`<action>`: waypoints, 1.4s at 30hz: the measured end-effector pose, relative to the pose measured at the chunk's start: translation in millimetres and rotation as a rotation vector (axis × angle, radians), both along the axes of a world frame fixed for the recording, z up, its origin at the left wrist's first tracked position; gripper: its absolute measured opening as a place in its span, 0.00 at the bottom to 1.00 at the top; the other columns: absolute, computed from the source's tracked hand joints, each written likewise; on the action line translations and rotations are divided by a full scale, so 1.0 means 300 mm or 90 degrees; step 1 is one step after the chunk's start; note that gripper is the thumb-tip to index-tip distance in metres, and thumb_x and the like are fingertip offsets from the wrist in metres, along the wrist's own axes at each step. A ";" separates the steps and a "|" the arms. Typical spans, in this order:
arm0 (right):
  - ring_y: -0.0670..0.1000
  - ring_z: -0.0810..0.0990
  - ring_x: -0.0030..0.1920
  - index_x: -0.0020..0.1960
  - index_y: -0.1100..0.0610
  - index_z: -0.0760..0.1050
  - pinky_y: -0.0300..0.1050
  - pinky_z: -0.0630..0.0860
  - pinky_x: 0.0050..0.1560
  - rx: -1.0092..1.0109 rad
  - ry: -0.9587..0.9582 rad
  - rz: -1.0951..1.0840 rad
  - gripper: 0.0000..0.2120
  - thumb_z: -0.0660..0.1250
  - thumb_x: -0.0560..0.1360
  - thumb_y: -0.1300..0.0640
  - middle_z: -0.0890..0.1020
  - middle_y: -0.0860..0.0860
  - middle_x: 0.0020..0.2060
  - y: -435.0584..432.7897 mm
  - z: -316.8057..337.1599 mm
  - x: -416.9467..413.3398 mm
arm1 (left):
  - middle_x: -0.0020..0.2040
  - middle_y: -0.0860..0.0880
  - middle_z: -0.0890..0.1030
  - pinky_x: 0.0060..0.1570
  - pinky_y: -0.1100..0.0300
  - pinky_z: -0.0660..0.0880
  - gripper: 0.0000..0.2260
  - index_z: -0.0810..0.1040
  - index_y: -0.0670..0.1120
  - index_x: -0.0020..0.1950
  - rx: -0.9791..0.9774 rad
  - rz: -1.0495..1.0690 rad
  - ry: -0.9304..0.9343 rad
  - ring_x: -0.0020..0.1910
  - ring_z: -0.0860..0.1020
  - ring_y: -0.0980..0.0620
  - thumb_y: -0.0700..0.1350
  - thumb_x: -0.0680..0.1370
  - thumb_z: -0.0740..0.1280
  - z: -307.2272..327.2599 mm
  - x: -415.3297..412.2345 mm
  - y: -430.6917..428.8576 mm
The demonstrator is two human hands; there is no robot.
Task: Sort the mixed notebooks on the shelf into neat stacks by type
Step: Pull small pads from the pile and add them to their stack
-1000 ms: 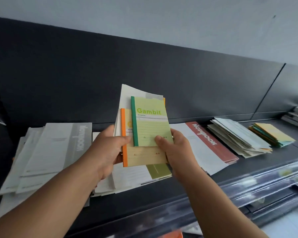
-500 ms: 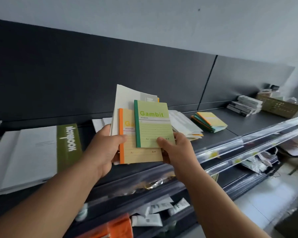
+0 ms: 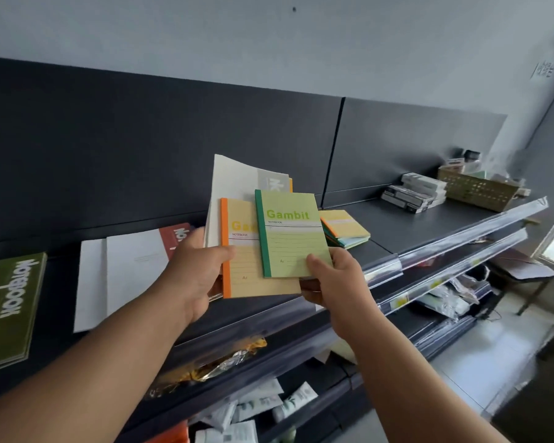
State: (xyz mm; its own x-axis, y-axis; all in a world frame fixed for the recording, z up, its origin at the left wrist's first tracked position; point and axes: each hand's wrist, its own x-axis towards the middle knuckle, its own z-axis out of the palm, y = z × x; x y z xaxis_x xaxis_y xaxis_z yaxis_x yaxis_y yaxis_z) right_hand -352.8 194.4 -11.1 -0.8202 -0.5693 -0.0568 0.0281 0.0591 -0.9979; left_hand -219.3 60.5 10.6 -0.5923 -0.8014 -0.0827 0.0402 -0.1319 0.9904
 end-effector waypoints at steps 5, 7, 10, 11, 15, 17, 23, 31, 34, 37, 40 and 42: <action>0.45 0.79 0.29 0.57 0.58 0.74 0.39 0.78 0.31 -0.002 0.007 -0.038 0.06 0.62 0.81 0.60 0.83 0.54 0.40 -0.020 0.004 -0.123 | 0.50 0.47 0.82 0.47 0.47 0.79 0.11 0.77 0.53 0.50 0.014 -0.026 -0.002 0.50 0.80 0.46 0.36 0.80 0.63 -0.013 -0.152 -0.077; 0.46 0.79 0.30 0.57 0.58 0.75 0.40 0.79 0.34 -0.010 0.004 -0.060 0.06 0.63 0.81 0.60 0.83 0.54 0.42 -0.031 0.003 -0.186 | 0.50 0.46 0.82 0.46 0.49 0.79 0.12 0.77 0.53 0.49 0.012 -0.026 0.001 0.49 0.80 0.46 0.35 0.79 0.63 -0.017 -0.215 -0.107; 0.46 0.79 0.30 0.58 0.59 0.74 0.41 0.78 0.34 -0.031 -0.021 -0.076 0.07 0.63 0.81 0.61 0.82 0.55 0.43 -0.044 -0.018 -0.273 | 0.49 0.47 0.83 0.45 0.50 0.78 0.11 0.76 0.52 0.49 0.010 -0.020 -0.010 0.50 0.80 0.47 0.35 0.79 0.64 -0.029 -0.289 -0.137; 0.46 0.79 0.30 0.58 0.59 0.74 0.41 0.78 0.34 -0.036 -0.030 -0.080 0.07 0.63 0.81 0.61 0.82 0.54 0.42 -0.049 -0.026 -0.302 | 0.49 0.47 0.83 0.47 0.49 0.79 0.12 0.76 0.53 0.49 0.011 -0.019 -0.019 0.50 0.80 0.46 0.35 0.79 0.64 -0.033 -0.306 -0.145; 0.46 0.77 0.31 0.60 0.58 0.74 0.42 0.77 0.34 -0.047 -0.038 -0.093 0.08 0.63 0.81 0.61 0.81 0.53 0.39 -0.072 -0.034 -0.450 | 0.51 0.47 0.83 0.57 0.43 0.76 0.12 0.77 0.54 0.49 0.011 0.003 -0.039 0.53 0.80 0.44 0.36 0.79 0.63 -0.036 -0.374 -0.173; 0.47 0.77 0.33 0.60 0.56 0.73 0.42 0.78 0.36 -0.050 -0.035 -0.094 0.08 0.63 0.81 0.60 0.81 0.54 0.43 -0.082 -0.034 -0.542 | 0.52 0.48 0.83 0.58 0.42 0.76 0.12 0.77 0.54 0.50 0.012 0.023 -0.035 0.53 0.80 0.45 0.36 0.79 0.63 -0.038 -0.417 -0.179; 0.49 0.77 0.35 0.58 0.59 0.72 0.42 0.76 0.34 0.016 0.013 -0.069 0.06 0.62 0.81 0.61 0.80 0.55 0.42 -0.116 -0.047 -0.828 | 0.51 0.48 0.83 0.58 0.43 0.76 0.12 0.77 0.53 0.49 0.024 0.095 -0.033 0.53 0.80 0.46 0.35 0.79 0.63 -0.057 -0.568 -0.133; 0.51 0.80 0.37 0.54 0.58 0.76 0.44 0.73 0.36 0.244 0.238 -0.021 0.08 0.66 0.77 0.55 0.81 0.50 0.39 -0.139 -0.116 -1.065 | 0.51 0.49 0.83 0.57 0.44 0.77 0.12 0.77 0.53 0.52 0.030 0.142 -0.031 0.53 0.80 0.47 0.35 0.79 0.63 -0.070 -0.736 -0.060; 0.53 0.78 0.46 0.60 0.57 0.74 0.45 0.70 0.42 0.367 0.315 -0.003 0.16 0.68 0.76 0.50 0.80 0.51 0.47 -0.125 -0.123 -1.103 | 0.51 0.48 0.83 0.57 0.43 0.76 0.12 0.77 0.53 0.52 0.029 0.152 -0.040 0.53 0.80 0.46 0.36 0.80 0.63 -0.073 -0.776 -0.035; 0.58 0.72 0.61 0.66 0.57 0.71 0.50 0.69 0.55 0.442 0.401 0.013 0.22 0.67 0.76 0.46 0.75 0.55 0.61 -0.117 -0.134 -1.122 | 0.51 0.48 0.83 0.56 0.44 0.77 0.12 0.77 0.53 0.52 0.032 0.161 -0.040 0.53 0.80 0.46 0.36 0.80 0.62 -0.072 -0.809 -0.017; 0.56 0.70 0.63 0.68 0.56 0.71 0.50 0.68 0.59 0.363 0.476 0.028 0.22 0.65 0.78 0.46 0.74 0.54 0.64 -0.117 -0.108 -1.097 | 0.51 0.48 0.83 0.54 0.45 0.78 0.12 0.77 0.53 0.54 0.029 0.163 -0.036 0.53 0.80 0.46 0.36 0.80 0.63 -0.072 -0.833 0.004; 0.51 0.75 0.57 0.66 0.55 0.73 0.47 0.72 0.55 0.243 0.377 0.094 0.20 0.64 0.78 0.46 0.78 0.50 0.60 -0.131 -0.074 -1.058 | 0.51 0.48 0.83 0.51 0.47 0.78 0.12 0.77 0.53 0.54 0.029 0.167 -0.034 0.53 0.80 0.47 0.36 0.80 0.63 -0.068 -0.849 0.017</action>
State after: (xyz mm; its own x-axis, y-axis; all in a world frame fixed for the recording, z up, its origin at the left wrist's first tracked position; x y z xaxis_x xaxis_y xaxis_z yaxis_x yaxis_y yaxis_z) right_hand -670.3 155.1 -33.5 -0.6909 -0.7057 0.1571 -0.5469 0.3681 -0.7519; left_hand -474.0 65.6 -9.9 -0.3582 -0.9218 -0.1479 0.0276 -0.1688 0.9853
